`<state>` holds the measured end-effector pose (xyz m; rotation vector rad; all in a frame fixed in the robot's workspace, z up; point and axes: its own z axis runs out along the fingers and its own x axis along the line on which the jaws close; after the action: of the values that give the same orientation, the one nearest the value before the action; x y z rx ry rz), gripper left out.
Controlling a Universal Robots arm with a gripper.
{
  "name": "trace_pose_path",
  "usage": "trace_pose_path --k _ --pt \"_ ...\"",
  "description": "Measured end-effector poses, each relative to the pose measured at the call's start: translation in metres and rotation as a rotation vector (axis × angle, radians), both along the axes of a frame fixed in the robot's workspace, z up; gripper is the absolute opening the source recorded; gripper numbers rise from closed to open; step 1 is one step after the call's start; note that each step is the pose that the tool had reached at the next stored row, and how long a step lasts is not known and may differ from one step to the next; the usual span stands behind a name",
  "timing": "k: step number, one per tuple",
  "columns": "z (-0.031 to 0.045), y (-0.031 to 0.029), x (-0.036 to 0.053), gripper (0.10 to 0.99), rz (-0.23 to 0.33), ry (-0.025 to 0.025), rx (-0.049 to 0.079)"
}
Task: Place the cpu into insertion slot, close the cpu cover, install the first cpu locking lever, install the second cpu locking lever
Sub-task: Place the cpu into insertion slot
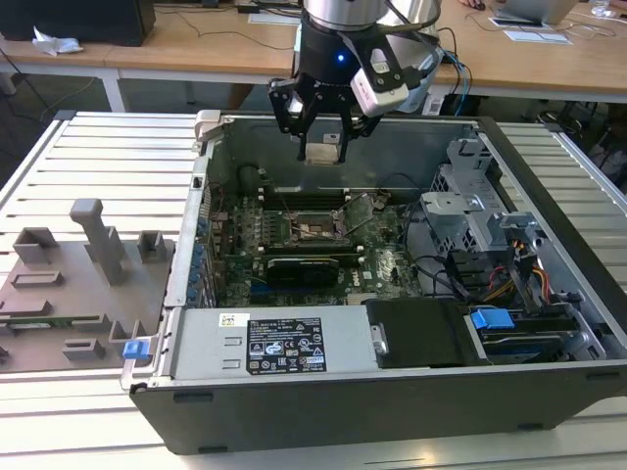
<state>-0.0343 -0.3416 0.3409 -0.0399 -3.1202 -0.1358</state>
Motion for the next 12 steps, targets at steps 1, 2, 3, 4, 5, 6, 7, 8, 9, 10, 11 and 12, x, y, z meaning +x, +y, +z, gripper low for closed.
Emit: trace_pose_path --k 1,2,3,4,5,6,7,8,9,10,11,12 --pt "-0.0017 0.0002 0.0005 0.545 0.0 0.0 0.0" --pt "-0.0037 0.0003 0.0009 0.545 0.0 0.0001 0.0" --pt "-0.0051 0.0003 0.0012 0.545 0.0 0.0001 0.0" --pt "-0.0064 0.0004 0.0014 0.545 0.0 0.0001 -0.001" --pt "-0.0077 0.0005 0.0017 0.545 0.0 0.0001 -0.001" --pt "-0.0087 0.0008 0.0019 0.545 0.0 0.0002 -0.003" --pt "-0.0103 0.0016 0.0024 0.545 0.0 0.0001 -0.009" --pt "-0.0114 0.0028 0.0029 0.545 0.0 0.0001 -0.017" --pt "-0.012 0.0039 0.0032 0.545 0.0 0.0002 -0.026" --pt "-0.0128 0.0058 0.0036 0.545 0.0 0.0002 -0.037" --pt "-0.0143 0.0087 0.004 0.545 0.0 0.0001 -0.047" --pt "-0.0164 0.0104 0.0042 0.545 0.001 0.0001 -0.048"
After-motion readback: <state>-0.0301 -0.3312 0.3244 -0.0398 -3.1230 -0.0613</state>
